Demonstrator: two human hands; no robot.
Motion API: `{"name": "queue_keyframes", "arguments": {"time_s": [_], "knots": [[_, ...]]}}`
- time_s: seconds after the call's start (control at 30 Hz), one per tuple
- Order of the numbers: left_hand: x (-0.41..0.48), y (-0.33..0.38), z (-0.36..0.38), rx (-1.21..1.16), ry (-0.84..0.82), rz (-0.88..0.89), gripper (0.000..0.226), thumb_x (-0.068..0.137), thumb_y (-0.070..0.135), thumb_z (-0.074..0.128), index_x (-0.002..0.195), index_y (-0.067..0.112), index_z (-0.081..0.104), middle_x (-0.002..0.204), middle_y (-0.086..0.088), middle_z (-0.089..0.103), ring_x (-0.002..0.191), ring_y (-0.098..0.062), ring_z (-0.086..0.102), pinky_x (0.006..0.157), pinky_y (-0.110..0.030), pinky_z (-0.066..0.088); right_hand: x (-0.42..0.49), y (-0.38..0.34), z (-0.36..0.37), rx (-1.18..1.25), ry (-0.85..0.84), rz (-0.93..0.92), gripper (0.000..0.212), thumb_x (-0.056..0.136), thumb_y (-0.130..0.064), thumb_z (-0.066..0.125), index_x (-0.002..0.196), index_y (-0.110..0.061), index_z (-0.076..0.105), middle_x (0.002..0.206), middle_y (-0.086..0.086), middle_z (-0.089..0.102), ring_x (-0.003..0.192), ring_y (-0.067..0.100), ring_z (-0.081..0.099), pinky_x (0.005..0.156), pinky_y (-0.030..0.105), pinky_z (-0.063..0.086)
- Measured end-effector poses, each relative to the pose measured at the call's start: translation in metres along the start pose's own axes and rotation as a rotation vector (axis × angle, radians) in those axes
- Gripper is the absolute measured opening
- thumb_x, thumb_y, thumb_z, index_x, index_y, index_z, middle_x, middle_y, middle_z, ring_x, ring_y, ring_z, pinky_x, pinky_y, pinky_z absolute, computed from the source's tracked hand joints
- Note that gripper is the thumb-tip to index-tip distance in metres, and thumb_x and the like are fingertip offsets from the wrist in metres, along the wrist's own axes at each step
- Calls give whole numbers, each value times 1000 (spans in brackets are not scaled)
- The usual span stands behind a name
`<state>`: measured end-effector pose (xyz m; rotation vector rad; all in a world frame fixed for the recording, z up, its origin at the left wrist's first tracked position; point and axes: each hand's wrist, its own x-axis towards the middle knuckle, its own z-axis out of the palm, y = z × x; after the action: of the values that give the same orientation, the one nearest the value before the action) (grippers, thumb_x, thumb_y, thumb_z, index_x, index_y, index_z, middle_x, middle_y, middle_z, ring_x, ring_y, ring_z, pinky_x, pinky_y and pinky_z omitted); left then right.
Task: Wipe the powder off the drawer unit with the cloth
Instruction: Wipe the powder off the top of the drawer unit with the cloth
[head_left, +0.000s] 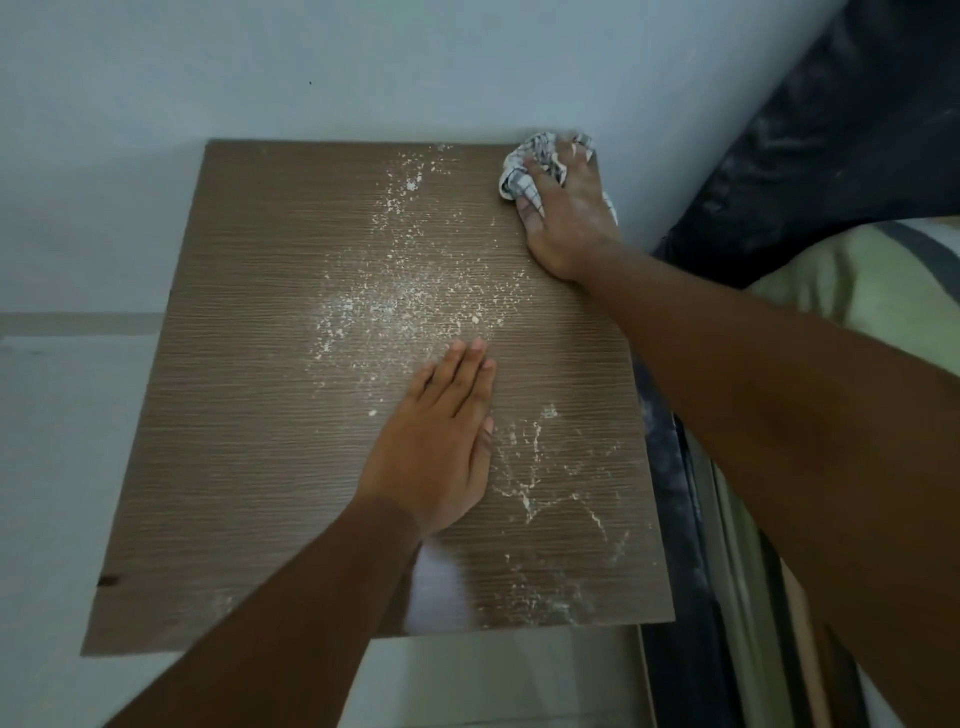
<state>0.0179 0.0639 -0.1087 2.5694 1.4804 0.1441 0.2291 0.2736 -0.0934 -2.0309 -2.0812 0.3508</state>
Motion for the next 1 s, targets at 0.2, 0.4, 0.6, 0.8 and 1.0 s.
{"name": "queue_keyframes", "arguments": {"time_s": [0.2, 0.4, 0.6, 0.8, 1.0], "knots": [[2, 0, -4, 14, -17, -10, 61, 104, 34, 15, 159, 8, 16, 169, -8, 10, 157, -21, 4, 128, -41, 8, -60, -2, -1, -13, -31, -83, 60, 103, -54, 33, 157, -28, 25, 167, 8, 5, 154, 30, 2, 123, 43, 6], [1, 3, -8, 12, -26, -30, 62, 103, 35, 14, 159, 9, 18, 168, -8, 14, 156, -21, 9, 128, -40, 7, -131, 2, -3, -24, -58, -199, 59, 103, -46, 40, 157, -25, 27, 167, 6, 8, 154, 28, 3, 123, 42, 8], [0, 5, -11, 24, -43, -38, 60, 104, 33, 20, 159, 8, 17, 168, -8, 15, 156, -21, 10, 128, -39, 7, -196, 9, -2, -10, -99, -268, 60, 102, -40, 45, 157, -24, 25, 168, 4, 8, 154, 26, 2, 125, 45, 12], [-4, 9, -15, 14, -26, -32, 58, 106, 33, 23, 159, 9, 21, 168, -9, 18, 156, -23, 13, 128, -41, 11, -260, 8, -1, 52, -97, -364, 56, 102, -39, 46, 154, -25, 34, 166, 5, 17, 153, 29, 11, 122, 47, 17], [-5, 11, -19, 22, -36, -38, 57, 106, 32, 24, 159, 9, 20, 168, -9, 17, 156, -24, 13, 128, -41, 10, -308, 11, 1, 72, -94, -446, 55, 101, -40, 51, 152, -24, 39, 165, 5, 21, 153, 28, 13, 124, 46, 16]]}}
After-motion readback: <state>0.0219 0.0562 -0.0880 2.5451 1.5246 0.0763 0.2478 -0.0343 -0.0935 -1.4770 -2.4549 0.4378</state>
